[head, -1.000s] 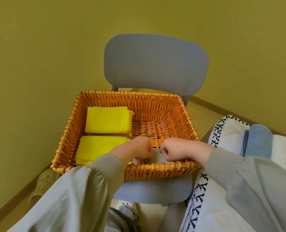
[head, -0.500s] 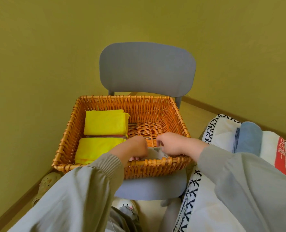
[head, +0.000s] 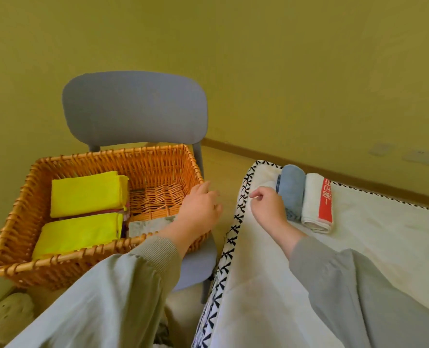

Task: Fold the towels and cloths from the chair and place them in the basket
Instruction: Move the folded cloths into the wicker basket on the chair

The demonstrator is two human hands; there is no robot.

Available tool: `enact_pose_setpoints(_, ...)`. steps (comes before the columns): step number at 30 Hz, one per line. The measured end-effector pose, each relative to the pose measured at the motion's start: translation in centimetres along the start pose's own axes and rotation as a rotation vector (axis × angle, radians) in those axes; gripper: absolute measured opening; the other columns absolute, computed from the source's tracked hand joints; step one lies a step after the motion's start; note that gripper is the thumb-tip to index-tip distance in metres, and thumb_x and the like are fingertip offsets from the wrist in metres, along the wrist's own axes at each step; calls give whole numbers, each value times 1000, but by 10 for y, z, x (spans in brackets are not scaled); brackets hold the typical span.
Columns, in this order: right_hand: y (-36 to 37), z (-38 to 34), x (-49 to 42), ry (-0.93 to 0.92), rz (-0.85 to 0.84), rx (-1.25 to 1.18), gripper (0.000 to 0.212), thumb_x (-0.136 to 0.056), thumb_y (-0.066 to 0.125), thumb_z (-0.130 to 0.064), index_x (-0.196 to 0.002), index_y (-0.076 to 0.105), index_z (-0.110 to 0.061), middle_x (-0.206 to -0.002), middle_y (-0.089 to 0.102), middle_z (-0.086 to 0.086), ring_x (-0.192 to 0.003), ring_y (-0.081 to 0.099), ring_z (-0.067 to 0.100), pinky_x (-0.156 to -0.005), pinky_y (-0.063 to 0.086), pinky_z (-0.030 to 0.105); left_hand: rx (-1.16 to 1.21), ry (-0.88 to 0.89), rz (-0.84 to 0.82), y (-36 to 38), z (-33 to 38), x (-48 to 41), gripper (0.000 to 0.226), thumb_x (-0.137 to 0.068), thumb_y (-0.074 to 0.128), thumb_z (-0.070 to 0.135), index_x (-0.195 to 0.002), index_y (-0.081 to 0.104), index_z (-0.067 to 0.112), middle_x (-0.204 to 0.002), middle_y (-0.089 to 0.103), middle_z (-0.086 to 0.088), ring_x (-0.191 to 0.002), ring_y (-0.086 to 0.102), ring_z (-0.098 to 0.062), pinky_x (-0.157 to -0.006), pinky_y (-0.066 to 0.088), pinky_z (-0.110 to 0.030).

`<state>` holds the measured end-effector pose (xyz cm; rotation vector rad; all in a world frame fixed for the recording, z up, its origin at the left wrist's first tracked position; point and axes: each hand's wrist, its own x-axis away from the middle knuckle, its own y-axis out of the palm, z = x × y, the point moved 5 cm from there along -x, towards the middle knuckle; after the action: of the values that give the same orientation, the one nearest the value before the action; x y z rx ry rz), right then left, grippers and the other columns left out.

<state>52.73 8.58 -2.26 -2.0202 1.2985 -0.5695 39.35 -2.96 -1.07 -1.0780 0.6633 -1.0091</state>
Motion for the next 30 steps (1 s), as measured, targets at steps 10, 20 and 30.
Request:
enact_pose_setpoints(10,-42,115,-69,472,104,115,42,-95,47,-22,-131,39,-3,-135,44,21,-120,47,40,-94,41,42,-143,-30,-61,17,10,-3,42,-86,49,27,-127,59,21,-156,21,-2,-144,1,-28,-113,26,-49)
enact_pose_setpoints(20,-1,132,-97,707,-55,-74,92,-75,70,-48,-143,25,-7,-144,38,13,-128,43,33,-102,39,38,-60,11,16,9,10,0,31,-88,49,31,-112,68,34,-159,14,3,-147,-7,-24,-118,-1,-48)
enact_pose_setpoints(30,2,75,-83,473,-327,-947,48,-82,68,-8,-125,51,2,-106,66,18,-86,66,29,-72,55,36,219,-32,17,8,6,-2,38,-93,47,27,-130,56,26,-156,25,3,-147,-1,-15,-118,9,-37)
